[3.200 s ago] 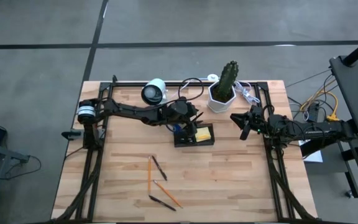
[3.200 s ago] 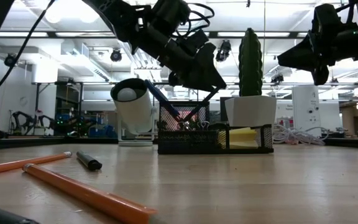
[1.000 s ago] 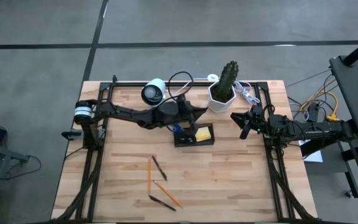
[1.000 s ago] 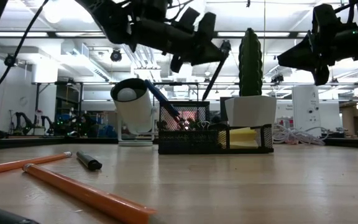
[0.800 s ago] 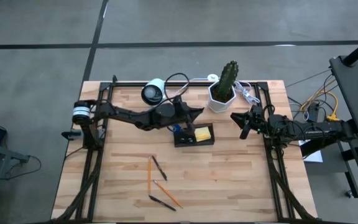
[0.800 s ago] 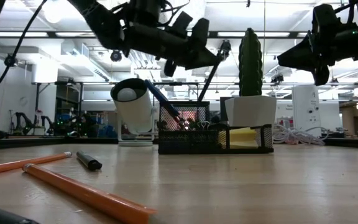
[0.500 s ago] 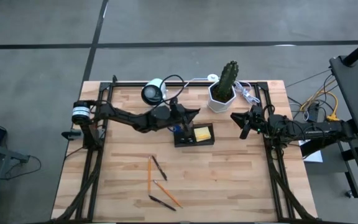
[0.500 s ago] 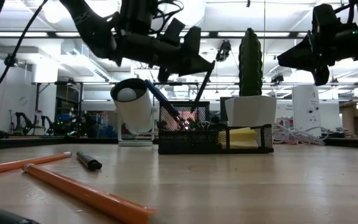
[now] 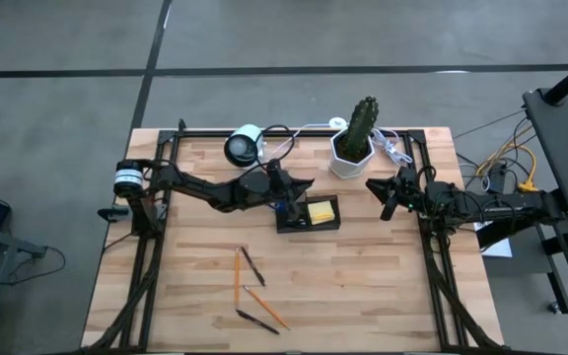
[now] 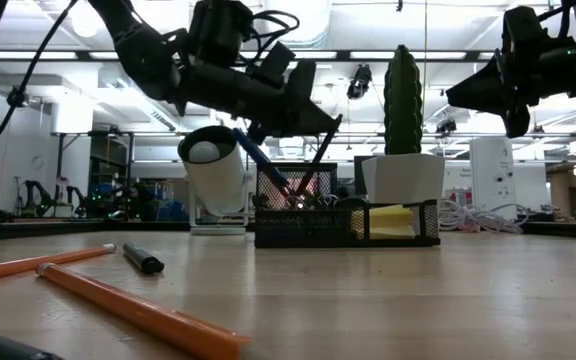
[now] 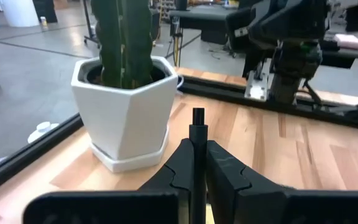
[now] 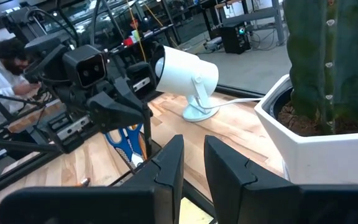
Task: Pick and place office supplies into organizer
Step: Put the top left black pen into the black desk organizer
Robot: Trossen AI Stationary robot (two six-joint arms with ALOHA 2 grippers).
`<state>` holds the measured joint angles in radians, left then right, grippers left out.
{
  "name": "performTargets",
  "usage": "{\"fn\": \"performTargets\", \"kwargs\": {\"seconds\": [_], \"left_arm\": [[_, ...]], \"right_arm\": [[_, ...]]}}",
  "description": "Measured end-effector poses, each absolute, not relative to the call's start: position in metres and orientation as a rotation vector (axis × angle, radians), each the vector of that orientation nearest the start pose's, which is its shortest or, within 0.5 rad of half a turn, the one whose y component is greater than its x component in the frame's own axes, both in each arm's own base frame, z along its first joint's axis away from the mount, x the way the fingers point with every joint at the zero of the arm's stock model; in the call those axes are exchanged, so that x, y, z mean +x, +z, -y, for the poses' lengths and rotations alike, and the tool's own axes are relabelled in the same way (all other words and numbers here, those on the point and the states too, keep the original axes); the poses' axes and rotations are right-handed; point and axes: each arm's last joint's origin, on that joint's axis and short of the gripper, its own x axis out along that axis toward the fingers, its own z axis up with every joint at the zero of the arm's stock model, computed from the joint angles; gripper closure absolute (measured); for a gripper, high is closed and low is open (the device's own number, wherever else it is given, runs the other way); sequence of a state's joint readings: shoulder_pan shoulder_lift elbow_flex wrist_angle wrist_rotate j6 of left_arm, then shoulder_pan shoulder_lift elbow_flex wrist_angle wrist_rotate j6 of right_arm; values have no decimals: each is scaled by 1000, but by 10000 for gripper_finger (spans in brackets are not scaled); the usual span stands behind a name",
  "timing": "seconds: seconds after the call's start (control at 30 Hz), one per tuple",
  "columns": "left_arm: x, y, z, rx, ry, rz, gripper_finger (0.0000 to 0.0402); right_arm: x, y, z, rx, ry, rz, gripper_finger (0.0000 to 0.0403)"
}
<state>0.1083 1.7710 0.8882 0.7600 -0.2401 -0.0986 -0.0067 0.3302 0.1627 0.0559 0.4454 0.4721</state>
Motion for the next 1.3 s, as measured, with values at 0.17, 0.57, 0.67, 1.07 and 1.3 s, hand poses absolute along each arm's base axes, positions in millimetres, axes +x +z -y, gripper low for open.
{"fn": "performTargets", "kwargs": {"seconds": [0.17,0.57,0.67,1.07,1.3], "left_arm": [[364,193,-47,-87,355,-139,396],[363,189,-47,-83,357,-184,388],[363,186,-47,-81,357,-215,387],[364,187,-46,-80,355,-229,358],[364,188,-47,-78,355,-223,296]], "right_arm": [[115,197,13,439,-469,-1,349],[115,197,13,439,-469,-1,349],[115,197,13,439,-469,-1,349],[115,197,13,436,-469,-2,349],[115,197,13,435,-469,-2,349]]}}
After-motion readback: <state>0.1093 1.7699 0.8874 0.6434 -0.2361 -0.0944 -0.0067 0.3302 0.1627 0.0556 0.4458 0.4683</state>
